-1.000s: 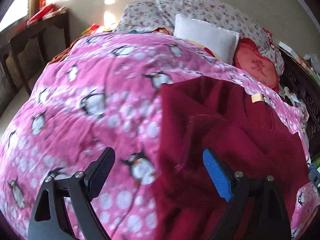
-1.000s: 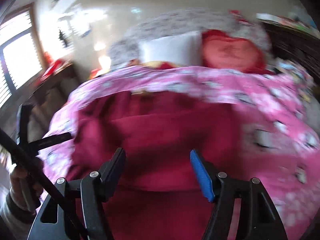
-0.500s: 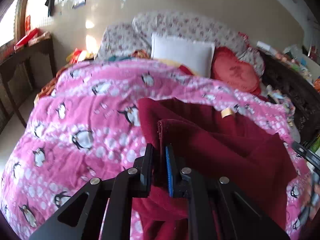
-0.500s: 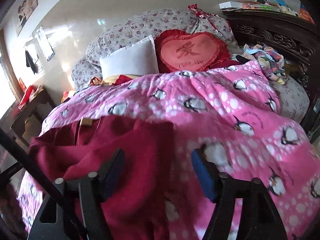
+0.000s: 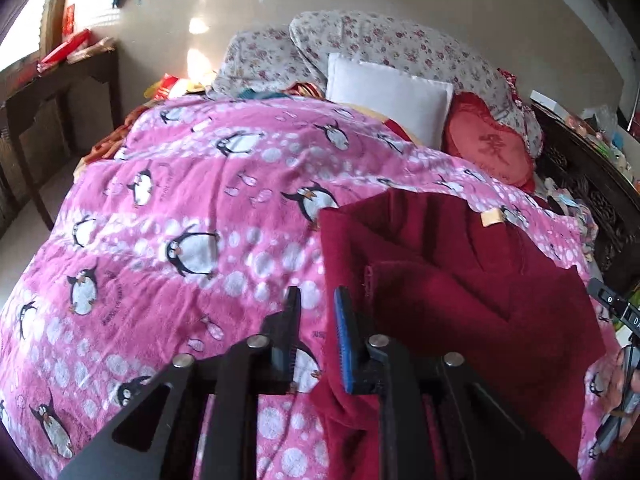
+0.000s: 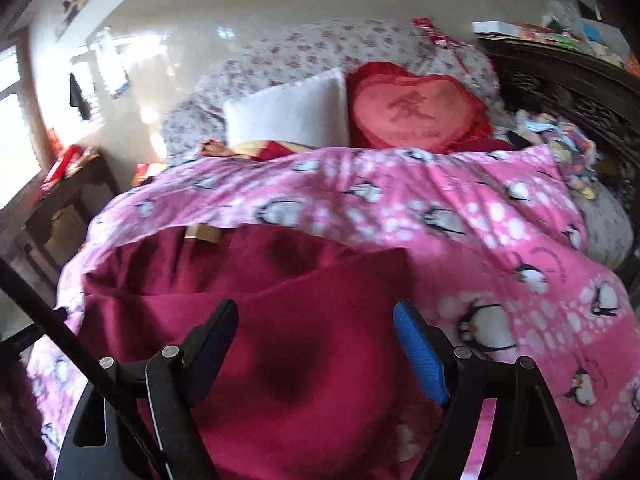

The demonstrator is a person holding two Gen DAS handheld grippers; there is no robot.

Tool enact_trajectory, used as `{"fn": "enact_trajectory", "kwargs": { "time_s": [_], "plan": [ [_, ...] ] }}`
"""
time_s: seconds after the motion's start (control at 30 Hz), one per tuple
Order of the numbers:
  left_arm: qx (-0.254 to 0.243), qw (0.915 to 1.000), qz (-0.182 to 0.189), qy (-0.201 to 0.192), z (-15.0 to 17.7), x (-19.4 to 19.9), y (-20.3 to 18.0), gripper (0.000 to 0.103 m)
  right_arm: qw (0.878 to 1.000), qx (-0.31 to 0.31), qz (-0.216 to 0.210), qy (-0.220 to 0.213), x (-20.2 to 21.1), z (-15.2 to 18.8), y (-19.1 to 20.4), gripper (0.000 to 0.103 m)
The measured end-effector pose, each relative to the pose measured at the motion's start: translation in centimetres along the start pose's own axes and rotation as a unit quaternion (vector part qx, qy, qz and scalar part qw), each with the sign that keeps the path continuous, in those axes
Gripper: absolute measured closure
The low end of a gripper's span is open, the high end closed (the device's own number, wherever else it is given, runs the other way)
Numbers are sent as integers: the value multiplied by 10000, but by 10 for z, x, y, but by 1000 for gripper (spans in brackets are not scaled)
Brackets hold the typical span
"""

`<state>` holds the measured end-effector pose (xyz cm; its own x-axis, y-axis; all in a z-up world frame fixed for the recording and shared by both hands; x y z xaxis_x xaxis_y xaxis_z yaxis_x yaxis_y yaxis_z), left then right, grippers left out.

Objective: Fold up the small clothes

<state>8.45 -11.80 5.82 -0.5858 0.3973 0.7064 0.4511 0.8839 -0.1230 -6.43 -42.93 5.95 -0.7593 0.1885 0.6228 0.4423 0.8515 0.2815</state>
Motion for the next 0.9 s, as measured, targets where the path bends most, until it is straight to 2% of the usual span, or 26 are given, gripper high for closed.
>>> {"fn": "enact_trajectory", "kwargs": {
  "time_s": [0.03, 0.1, 0.17, 0.27, 0.33, 0.37, 0.4, 0.43, 0.53, 0.67, 0.77, 0.83, 0.9],
  "plan": [
    [-25, 10000, 28, 30, 0, -1, -4, 75, 9999, -7, -103, 37, 0, 0, 5, 19],
    [-196, 9998, 45, -75, -2, 0, -14, 53, 9998, -22, -204, 78, -1, 3, 12, 19],
    [-422, 9987, -107, -250, -6, -1, -25, 43, 9997, -51, -216, 122, -2, 6, 13, 19],
    [-719, 9970, -174, -224, -12, -11, -40, 44, 9995, -47, -208, 241, -3, 10, 10, 19],
    [-942, 9948, -351, -168, -12, -23, -47, 61, 9996, -68, -186, 213, 0, 12, 5, 19],
    [-1069, 9932, -459, -22, -11, -33, -50, 88, 9996, -101, -182, 196, 3, 13, 2, 19],
    [-1126, 9923, -493, 156, -8, -42, -52, 93, 9995, -132, -194, 191, 5, 14, 0, 19],
    [-1142, 9916, -545, 282, -5, -49, -51, 93, 9995, -151, -189, 201, 6, 14, -2, 19],
    [-1063, 9929, -471, 253, -4, -41, -45, 96, 9997, -150, -120, 149, 15, 13, -8, 19],
    [-895, 9956, -188, -223, -21, 7, -35, 97, 9998, -162, -89, -8, 24, 3, -12, 19],
    [-836, 9943, -229, -617, -33, 31, -26, 97, 9998, -175, -30, -86, 22, -6, -13, 19],
    [-835, 9943, -308, -587, -30, 27, -23, 97, 9998, -177, 12, -61, 13, -9, -11, 19],
    [-849, 9953, -375, -271, -17, 9, -20, 97, 9999, -110, 82, 7, -1, -9, -8, 19]
  ]
}}
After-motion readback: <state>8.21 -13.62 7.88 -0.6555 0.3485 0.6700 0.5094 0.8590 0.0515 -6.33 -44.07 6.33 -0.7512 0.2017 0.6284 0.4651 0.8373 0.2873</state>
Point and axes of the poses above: each gripper's, at about its wrist camera, not at the fingertips, and x roughly against the way its jaws point, y to its left, z to its underside, the point moved 4 cm from there along -x, roughly the way its jaws point, and after that the axes turned 3 degrees about -x, right-handed, at the moved point
